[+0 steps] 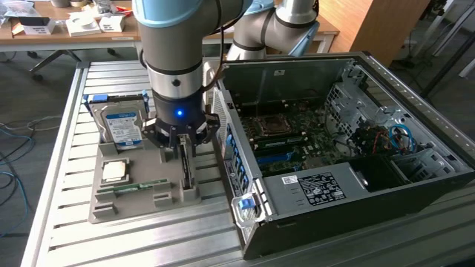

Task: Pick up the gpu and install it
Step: 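Pick up the gpu and move the gpu toward the slot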

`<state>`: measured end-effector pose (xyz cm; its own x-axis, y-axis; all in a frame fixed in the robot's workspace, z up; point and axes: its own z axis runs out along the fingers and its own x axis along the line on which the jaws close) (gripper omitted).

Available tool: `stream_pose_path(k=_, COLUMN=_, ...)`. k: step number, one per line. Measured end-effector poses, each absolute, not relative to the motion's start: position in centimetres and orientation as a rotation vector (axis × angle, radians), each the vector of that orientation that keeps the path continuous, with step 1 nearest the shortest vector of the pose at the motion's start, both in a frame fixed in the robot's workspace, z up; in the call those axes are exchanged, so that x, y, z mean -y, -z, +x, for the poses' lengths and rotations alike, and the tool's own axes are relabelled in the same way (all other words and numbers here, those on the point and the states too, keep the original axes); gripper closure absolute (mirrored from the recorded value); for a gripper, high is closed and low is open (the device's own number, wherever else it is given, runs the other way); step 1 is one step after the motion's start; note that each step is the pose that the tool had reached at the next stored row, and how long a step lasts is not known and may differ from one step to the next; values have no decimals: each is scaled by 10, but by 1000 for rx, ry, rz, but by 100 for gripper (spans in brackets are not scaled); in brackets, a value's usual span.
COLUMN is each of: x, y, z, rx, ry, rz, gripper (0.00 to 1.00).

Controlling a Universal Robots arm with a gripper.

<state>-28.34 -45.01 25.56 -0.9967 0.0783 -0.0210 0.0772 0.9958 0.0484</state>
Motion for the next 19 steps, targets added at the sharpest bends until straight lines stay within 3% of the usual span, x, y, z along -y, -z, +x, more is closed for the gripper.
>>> stream_pose_path(k=19, x=442, y=-241, z=-283, rx=-3115, ry=-74, rz=121, gripper=58)
